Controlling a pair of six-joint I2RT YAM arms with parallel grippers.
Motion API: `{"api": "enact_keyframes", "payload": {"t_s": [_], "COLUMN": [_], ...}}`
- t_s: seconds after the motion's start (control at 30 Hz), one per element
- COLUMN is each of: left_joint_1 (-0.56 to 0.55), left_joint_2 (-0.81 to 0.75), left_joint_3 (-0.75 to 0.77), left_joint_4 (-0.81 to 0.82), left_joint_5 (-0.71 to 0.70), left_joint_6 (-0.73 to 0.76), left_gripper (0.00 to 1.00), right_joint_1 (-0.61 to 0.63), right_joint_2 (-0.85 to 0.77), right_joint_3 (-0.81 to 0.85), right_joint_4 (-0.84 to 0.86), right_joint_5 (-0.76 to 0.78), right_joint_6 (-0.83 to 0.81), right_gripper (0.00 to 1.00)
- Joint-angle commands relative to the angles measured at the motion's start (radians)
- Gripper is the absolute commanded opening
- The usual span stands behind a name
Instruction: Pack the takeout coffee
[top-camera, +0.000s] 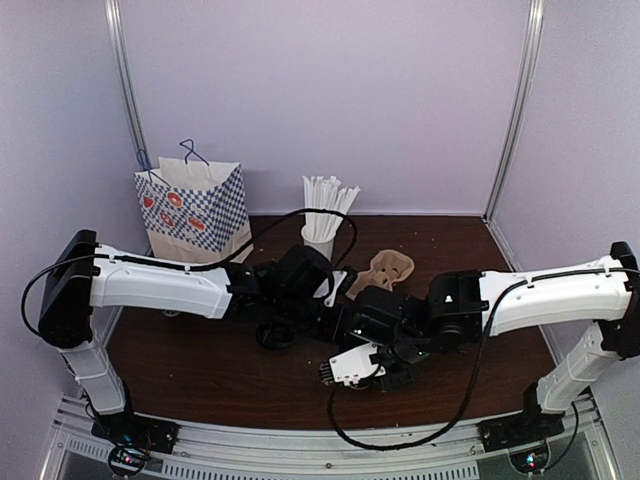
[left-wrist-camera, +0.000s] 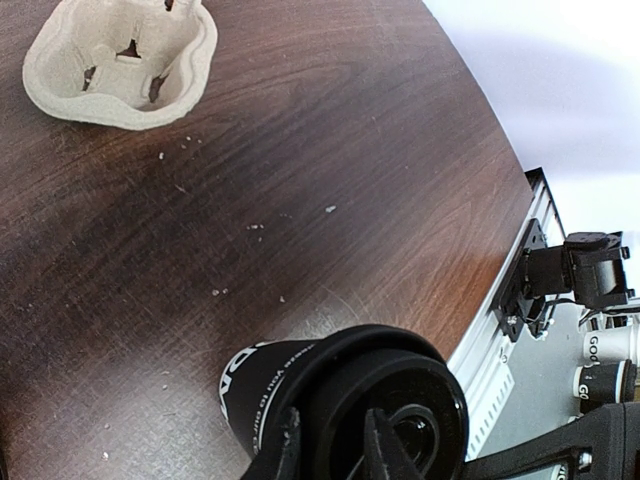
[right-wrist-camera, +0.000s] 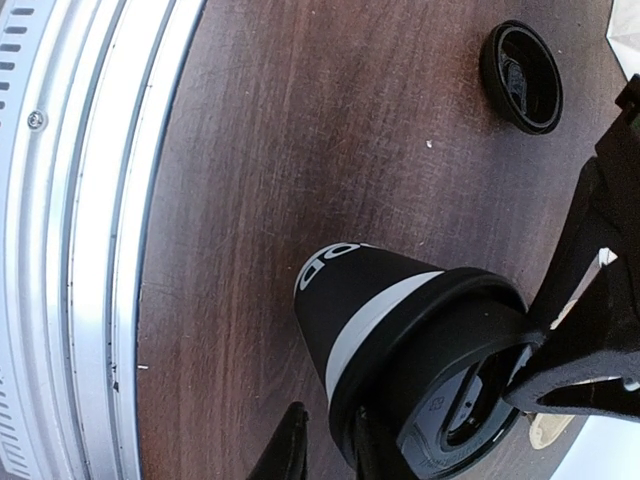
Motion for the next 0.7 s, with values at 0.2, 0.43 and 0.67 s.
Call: {"api": "enact_keyframes", "payload": {"t_s": [0.2, 0.43, 0.67], "left_joint_1": [-0.047, -0.048, -0.052], "left_joint_2": [0.131, 0.125, 0.123], "left_joint_3": [-0.136, -0.158, -0.16], "left_joint_4": [-0.37, -0.351, -0.346], "left_joint_5": [0.039, 0.038, 0.034], "left_joint_6": [-0.014, -0.017, -0.016], "left_gripper": [0.21, 0.21, 0.21], "right_joint_1": [0.091, 0.118, 0.159], "right_joint_2": [0.144, 0.149, 0.232], "right_joint_3": [-0.253, -0.29, -0.262], "right_joint_4": [0.113, 0.089, 0.068], "right_joint_5": [0.09, 0.087, 0.108], "right_joint_6": [0.031, -0.019, -0.001], "right_gripper": [0.1, 0.1, 0.12]}}
